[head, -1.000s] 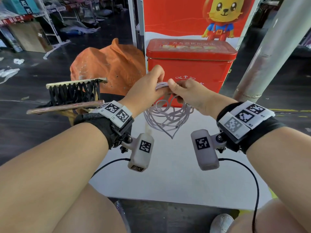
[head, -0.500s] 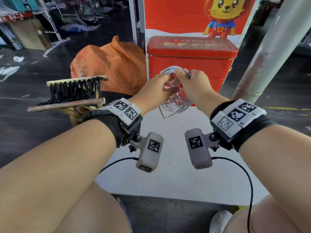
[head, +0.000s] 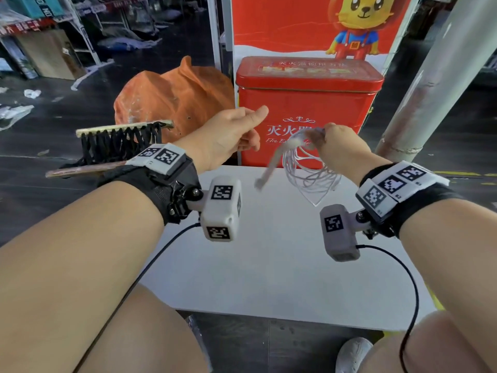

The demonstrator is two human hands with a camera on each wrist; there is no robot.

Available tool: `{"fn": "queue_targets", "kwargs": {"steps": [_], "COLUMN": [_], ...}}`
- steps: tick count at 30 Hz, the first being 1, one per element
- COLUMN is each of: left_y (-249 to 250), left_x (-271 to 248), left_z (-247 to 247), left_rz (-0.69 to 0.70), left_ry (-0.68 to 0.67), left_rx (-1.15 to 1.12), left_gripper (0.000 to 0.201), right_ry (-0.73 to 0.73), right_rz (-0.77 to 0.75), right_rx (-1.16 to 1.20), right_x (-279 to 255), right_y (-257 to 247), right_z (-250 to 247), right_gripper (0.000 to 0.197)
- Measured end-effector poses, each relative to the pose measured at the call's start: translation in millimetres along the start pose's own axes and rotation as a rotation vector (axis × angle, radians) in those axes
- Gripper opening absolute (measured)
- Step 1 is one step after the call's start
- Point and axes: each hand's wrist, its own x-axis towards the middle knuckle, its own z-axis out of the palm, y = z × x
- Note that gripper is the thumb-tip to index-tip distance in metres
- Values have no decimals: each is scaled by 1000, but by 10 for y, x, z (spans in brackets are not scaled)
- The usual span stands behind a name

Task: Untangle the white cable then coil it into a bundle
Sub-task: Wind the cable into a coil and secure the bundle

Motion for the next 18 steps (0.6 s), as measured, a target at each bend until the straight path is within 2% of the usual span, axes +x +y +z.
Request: {"fn": "queue_targets", "kwargs": {"steps": [2, 6, 12, 18], "left_y": [-34, -176, -174, -118], "left_x": [-12, 30, 41, 48], "left_z": [17, 173, 260, 255], "left_rz": [-16, 15, 11, 6], "left_ry": [-12, -21, -16, 25], "left_rx": [112, 382, 414, 443], "left_gripper": [24, 27, 28, 26], "right_ry": [-19, -52, -28, -129], "right_rz": [-17, -91, -86, -164], "right_rx": [21, 35, 120, 119], "right_x": [-6, -10, -6, -57], "right_y": [-1, -184, -345, -378], "right_z": [11, 82, 150, 127], "right_gripper": [42, 42, 43, 39]}}
